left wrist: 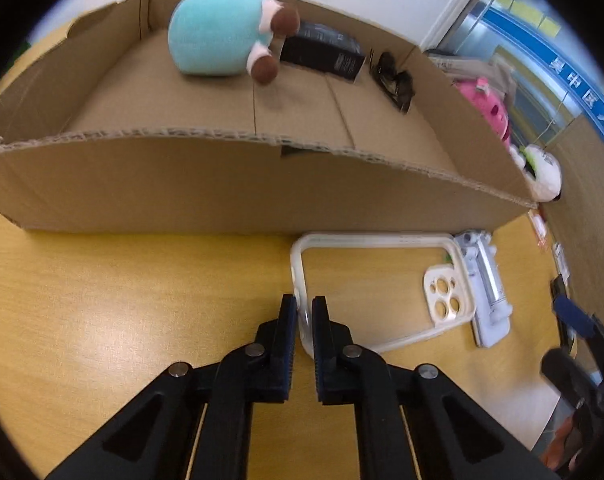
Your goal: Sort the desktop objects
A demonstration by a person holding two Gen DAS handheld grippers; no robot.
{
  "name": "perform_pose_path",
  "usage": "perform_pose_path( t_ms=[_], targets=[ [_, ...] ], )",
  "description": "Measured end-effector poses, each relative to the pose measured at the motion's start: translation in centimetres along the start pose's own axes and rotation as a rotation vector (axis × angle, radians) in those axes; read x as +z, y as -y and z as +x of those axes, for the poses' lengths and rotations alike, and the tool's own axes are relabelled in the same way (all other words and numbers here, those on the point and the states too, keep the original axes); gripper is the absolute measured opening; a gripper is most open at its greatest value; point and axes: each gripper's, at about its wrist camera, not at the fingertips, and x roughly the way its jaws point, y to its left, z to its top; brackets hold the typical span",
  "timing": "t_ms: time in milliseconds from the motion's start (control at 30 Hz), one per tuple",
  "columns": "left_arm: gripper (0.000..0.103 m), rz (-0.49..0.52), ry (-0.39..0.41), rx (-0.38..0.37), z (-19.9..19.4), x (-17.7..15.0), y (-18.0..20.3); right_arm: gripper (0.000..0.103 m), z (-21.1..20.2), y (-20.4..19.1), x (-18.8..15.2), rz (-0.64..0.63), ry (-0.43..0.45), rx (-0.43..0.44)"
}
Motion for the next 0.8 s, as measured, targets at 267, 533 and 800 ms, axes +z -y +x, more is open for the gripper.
perform_pose_path(
  t_ms=[267, 533, 800],
  targets=[
    [0.005, -0.030, 0.020, 0.061, -1.5, -0.7, -2.8, 0.103, 2.0, -1.7, -0.5, 0.009, -0.039, 0.077],
    [0.005, -0.066, 0.026, 0.092, -3.1, -2.0, -5.1, 0.083, 5.6, -4.7, -0.9, 0.015, -0.076, 0.173],
    [0.005, -0.042, 0.024, 0.096, -3.2, -2.0, -4.9, 0.014, 8.1, -4.9, -1.1, -0.020, -0.095, 0.054]
  ],
)
